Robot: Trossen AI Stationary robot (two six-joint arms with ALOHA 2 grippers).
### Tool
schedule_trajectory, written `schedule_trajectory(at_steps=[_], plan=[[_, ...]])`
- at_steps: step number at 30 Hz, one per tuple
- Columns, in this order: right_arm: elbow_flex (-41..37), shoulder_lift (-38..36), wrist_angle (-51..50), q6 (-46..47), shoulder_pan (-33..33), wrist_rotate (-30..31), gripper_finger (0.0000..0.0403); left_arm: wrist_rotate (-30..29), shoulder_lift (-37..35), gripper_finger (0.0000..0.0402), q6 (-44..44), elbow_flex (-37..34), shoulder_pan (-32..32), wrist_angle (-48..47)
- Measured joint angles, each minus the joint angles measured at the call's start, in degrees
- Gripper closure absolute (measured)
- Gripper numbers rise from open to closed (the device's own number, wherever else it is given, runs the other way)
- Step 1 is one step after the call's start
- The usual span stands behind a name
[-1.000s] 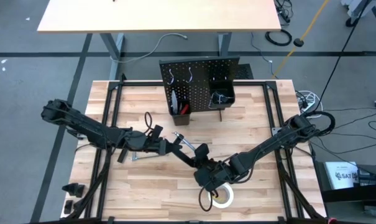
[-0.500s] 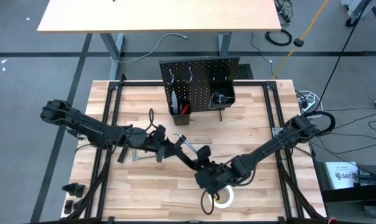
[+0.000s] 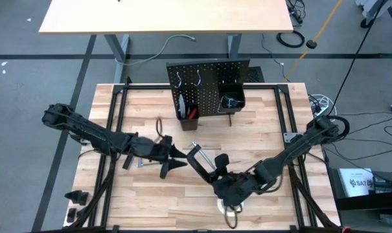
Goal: Hang tools onto peg board
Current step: Hang the clamp on the pegboard
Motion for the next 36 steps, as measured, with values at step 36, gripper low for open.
schedule_trajectory(at_steps=[36], plan=[[0.1, -14.6, 12.0, 0.0, -1.9, -37.9, 0.028, -30.6, 0.1, 0.0222, 62.8, 15.6, -25.2, 5.7]])
